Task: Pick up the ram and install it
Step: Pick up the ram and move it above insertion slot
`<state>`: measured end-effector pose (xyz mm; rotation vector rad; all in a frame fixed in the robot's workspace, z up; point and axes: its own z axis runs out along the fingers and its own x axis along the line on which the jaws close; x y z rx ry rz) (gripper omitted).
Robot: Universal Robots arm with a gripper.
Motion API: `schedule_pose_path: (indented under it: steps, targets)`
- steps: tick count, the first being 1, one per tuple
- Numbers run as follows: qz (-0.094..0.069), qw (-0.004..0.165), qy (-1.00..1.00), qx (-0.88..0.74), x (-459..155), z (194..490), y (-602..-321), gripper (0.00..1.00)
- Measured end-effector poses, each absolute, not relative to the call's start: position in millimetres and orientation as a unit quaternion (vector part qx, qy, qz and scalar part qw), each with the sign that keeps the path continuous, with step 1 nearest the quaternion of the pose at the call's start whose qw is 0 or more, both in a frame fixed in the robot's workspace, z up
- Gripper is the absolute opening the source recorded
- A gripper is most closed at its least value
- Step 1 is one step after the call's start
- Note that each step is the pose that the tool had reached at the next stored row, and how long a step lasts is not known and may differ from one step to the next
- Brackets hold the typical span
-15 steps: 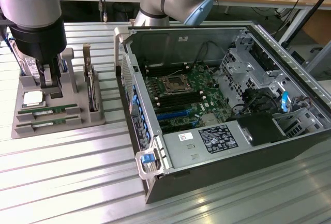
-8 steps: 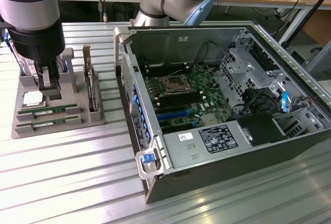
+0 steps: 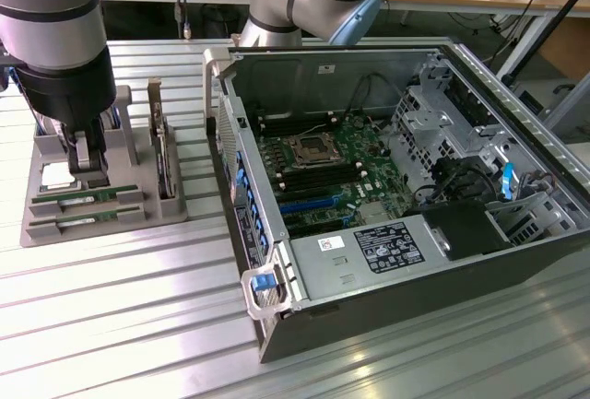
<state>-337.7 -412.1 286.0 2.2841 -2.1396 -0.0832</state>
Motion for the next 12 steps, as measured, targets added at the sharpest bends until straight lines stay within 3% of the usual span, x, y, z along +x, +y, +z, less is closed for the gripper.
schedule_pose_path:
  steps: [12]
  targets:
    - [-0.027,0.006,-0.683,0.730,-341.3,271.0,-420.1,0.30]
